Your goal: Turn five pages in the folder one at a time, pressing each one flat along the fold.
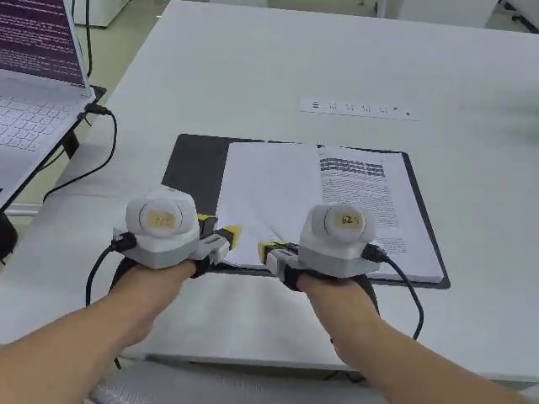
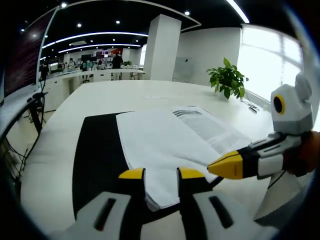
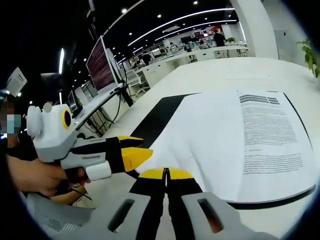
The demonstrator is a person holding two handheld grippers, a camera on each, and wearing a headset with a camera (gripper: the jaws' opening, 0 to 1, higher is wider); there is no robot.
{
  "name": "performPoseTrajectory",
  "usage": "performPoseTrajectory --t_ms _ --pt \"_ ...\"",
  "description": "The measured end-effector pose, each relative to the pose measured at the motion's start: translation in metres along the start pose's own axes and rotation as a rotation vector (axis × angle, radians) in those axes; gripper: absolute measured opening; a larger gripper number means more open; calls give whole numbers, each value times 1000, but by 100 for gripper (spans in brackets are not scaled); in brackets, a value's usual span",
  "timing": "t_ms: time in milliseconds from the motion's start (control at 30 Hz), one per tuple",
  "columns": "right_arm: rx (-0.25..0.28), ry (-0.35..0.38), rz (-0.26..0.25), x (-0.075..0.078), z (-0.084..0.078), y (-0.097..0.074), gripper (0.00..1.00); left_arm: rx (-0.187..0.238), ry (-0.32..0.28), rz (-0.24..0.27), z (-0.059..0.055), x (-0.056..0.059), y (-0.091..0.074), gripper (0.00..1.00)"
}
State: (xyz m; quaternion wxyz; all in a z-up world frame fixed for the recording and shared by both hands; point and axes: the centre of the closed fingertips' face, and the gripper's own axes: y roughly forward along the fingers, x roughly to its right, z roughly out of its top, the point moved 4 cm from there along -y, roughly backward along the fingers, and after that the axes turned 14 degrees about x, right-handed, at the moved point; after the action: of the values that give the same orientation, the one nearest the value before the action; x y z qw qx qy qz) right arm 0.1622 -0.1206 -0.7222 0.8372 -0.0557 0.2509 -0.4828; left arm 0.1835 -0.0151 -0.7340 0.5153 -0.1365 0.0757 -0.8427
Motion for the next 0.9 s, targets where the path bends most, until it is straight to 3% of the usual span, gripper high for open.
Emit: performPoseTrajectory --t_ms 167,300,333,400,500,667,900 --pt "29 20 -56 33 7 -4 0 -62 16 25 -18 4 2 24" --pt "43 13 -82 57 12 0 0 -101 42 64 -34 -1 -3 25" --pt "49 9 -82 61 14 1 0 -62 46 81 -32 -2 -4 24" --pt "81 -13 -75 69 21 6 0 -56 34 97 -34 -2 -6 24" --pt "114 -47 -61 80 29 15 0 -38 66 108 -36 0 -5 24" --pt "116 -40 -54 93 34 29 0 -28 81 110 -36 1 -5 27" --pt "104 -76 -30 95 38 49 0 -22 69 115 -37 -1 -3 27"
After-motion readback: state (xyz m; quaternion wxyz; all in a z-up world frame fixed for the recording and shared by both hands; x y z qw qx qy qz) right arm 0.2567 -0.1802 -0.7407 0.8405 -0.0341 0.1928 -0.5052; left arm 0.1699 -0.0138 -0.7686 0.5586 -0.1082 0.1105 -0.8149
